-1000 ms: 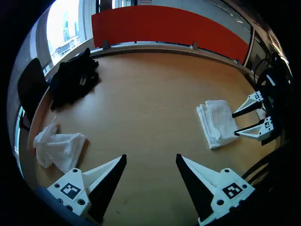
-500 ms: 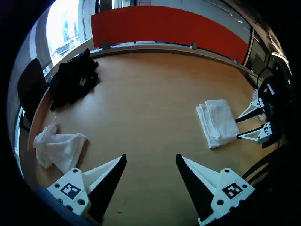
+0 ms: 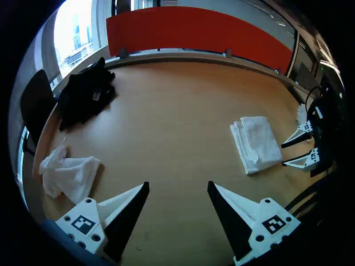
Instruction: Fold towel
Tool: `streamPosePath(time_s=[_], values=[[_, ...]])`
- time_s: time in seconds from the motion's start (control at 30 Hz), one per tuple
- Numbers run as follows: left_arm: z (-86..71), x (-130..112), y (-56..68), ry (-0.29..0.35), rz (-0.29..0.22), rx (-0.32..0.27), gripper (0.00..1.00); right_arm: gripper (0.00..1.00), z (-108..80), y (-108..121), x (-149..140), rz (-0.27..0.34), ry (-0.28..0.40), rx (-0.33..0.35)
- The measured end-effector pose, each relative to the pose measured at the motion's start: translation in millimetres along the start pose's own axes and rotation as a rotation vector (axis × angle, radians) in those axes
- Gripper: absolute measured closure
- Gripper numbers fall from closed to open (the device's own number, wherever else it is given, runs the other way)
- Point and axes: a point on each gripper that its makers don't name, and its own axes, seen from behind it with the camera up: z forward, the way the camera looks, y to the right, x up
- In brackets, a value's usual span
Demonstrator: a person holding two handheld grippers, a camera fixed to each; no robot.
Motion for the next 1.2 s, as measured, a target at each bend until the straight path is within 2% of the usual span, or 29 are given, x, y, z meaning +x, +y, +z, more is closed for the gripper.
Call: streamPosePath(time_s=[0.27, 0.4, 0.9, 1.0, 1.07, 1.2], values=[[0.1, -1.2, -0.6, -0.001, -0.001, 0.002, 0.02, 0.27, 4.4, 0.8, -18.4, 0.03, -0.028, -0.004], [-0.1, -1.4, -0.5, -0.002, -0.002, 0.002, 0.02, 0.32, 6.0, 0.3, -23.3, 0.043, -0.033, -0.005], [-0.1, -1.3, -0.1, -0.003, -0.001, 0.001, 0.02, 0.78, 9.6, 3.5, -27.4, 0.084, -0.037, -0.016], [0.0, -1.4, -0.2, -0.003, -0.001, 0.002, 0.03, 0.92, 9.6, 4.1, -27.5, 0.088, -0.038, -0.017], [0.1, -1.6, 0.0, -0.003, -0.001, 0.002, 0.02, 0.96, 9.2, 5.6, -27.2, 0.088, -0.038, -0.023], [0.9, -2.0, 0.6, -0.004, 0.0, 0.001, 0.02, 0.96, 8.6, 4.4, -27.0, 0.077, -0.037, -0.019]])
